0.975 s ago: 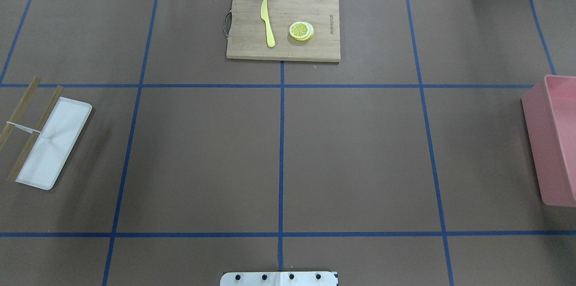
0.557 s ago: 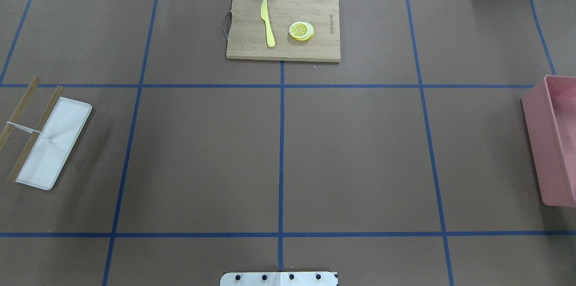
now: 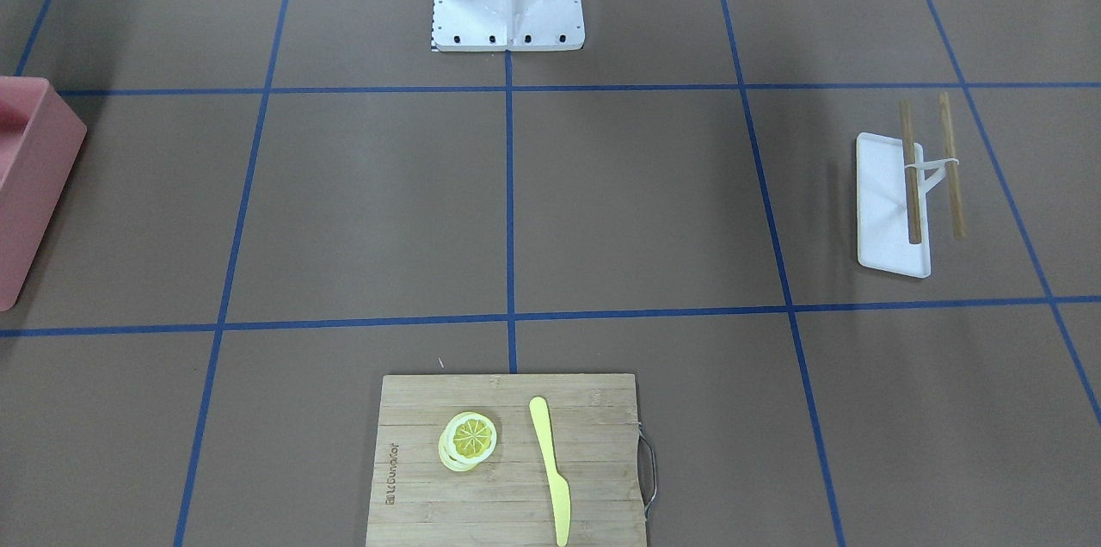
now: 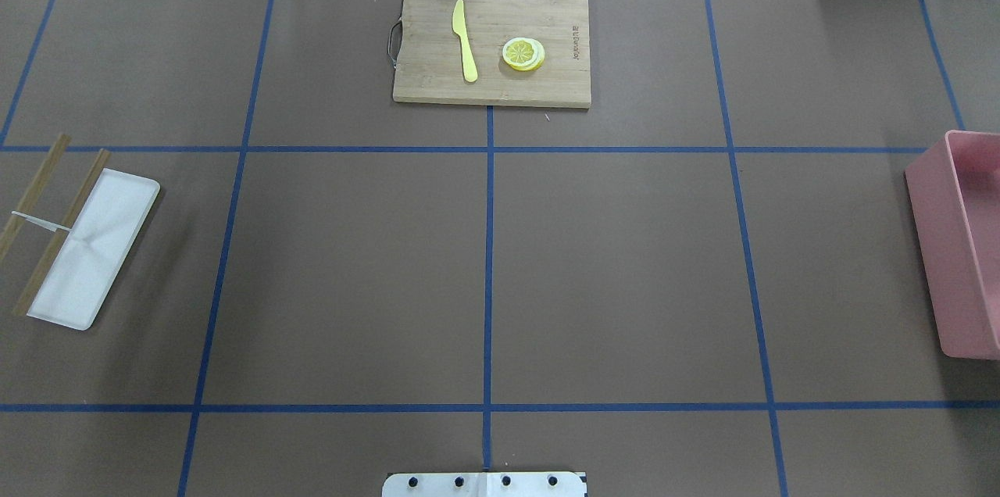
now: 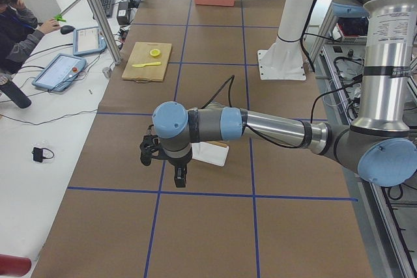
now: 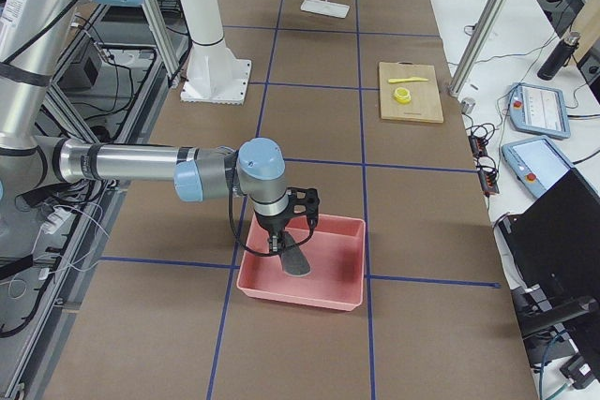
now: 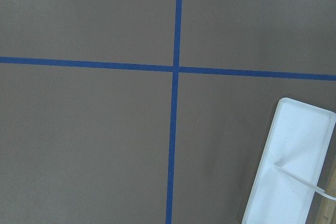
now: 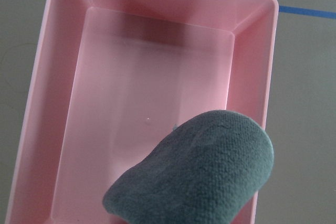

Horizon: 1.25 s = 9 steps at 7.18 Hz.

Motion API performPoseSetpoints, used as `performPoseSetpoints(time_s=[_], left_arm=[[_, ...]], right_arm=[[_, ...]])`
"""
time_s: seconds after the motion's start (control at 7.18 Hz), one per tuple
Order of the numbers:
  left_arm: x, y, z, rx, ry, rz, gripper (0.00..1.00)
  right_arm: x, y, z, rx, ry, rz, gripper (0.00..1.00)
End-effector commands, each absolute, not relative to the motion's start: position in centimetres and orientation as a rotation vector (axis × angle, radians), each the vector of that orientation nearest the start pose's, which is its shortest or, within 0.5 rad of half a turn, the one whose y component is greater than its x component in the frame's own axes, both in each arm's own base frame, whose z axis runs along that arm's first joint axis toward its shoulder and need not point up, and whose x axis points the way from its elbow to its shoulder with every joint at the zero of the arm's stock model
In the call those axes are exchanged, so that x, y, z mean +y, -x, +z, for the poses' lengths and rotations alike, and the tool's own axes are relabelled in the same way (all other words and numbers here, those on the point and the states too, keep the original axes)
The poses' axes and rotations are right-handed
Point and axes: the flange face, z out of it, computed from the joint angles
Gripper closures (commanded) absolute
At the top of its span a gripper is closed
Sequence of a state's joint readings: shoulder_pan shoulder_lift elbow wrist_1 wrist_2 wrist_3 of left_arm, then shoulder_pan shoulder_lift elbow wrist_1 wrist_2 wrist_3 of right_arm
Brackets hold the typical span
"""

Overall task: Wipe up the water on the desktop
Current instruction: 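Open the right gripper to drop the cloth into the pink bin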

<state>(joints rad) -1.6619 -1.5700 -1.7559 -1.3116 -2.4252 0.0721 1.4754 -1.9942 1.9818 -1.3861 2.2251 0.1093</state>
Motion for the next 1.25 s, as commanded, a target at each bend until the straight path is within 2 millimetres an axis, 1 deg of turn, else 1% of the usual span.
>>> performPoseSetpoints(time_s=[0.0,0.14,0.28,0.42,0.56,0.7,0.84,0.97,1.11], left_arm=[[-47.2,10.1,58.8,0.857,0.001,-0.049,0.01],[-47.2,10.1,58.8,0.857,0.001,-0.049,0.01],[-47.2,10.1,58.9,0.857,0.002,-0.050,0.01],[-47.2,10.1,59.0,0.857,0.004,-0.051,0.01],[-47.2,10.1,59.1,0.857,0.005,-0.051,0.01],[-47.2,10.1,59.1,0.857,0.007,-0.052,0.01],[-47.1,10.1,59.2,0.857,0.008,-0.053,0.01],[-47.1,10.1,59.3,0.858,0.010,-0.053,0.01],[-47.0,10.1,59.7,0.857,0.017,-0.056,0.01]], right_arm=[[-33.7,-2.7,61.5,-0.672,-0.090,-0.074,0.84],[-33.9,-2.1,61.2,-0.681,-0.102,-0.074,0.82],[-34.0,-1.6,61.0,-0.685,-0.111,-0.085,0.60],[-34.1,-1.6,60.7,-0.687,-0.118,-0.089,0.32],[-34.6,-1.5,60.3,-0.690,-0.128,-0.089,0.00],[-35.0,-1.5,60.0,-0.696,-0.128,-0.068,0.00],[-35.7,-1.4,59.5,-0.698,-0.101,0.055,0.00],[-35.8,-1.4,59.6,-0.693,-0.093,0.078,0.00],[-36.3,-1.2,59.5,-0.700,-0.103,0.073,0.00]])
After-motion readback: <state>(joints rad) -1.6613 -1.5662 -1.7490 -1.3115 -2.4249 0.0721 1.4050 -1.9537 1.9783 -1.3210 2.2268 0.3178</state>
